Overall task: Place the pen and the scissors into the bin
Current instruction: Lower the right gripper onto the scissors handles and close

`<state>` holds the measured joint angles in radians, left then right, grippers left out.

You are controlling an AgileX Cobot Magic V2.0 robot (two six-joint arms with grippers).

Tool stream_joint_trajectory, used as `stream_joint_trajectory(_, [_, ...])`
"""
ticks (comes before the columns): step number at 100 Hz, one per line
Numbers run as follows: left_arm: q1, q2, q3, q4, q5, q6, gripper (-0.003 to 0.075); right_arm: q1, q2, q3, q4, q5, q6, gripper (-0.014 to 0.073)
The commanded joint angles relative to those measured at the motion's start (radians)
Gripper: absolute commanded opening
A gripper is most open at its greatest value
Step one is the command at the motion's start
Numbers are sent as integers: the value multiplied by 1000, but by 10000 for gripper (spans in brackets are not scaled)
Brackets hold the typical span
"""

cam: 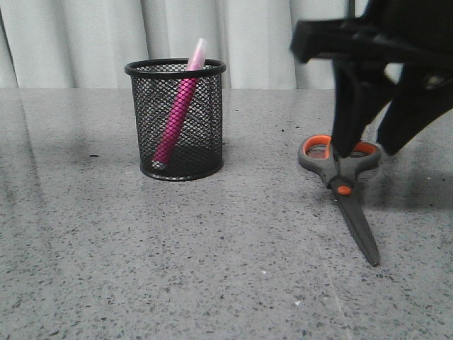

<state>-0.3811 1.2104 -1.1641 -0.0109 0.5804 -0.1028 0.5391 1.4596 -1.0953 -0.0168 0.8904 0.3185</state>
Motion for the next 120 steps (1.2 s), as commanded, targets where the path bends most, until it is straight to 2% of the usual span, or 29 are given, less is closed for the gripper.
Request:
stream_joint_trajectory(1, [2,-28,-28,-1,-66,-3,263,1,16,-51,-22,-13,12,302])
stream_joint_trajectory(68, [2,-28,-28,-1,-72,-3,263,1,112,-61,-66,-64,99,324])
stream_joint_trajectory(120, [2,-28,-28,-1,-72,-3,263,1,112,-63,-66,-63,101,323])
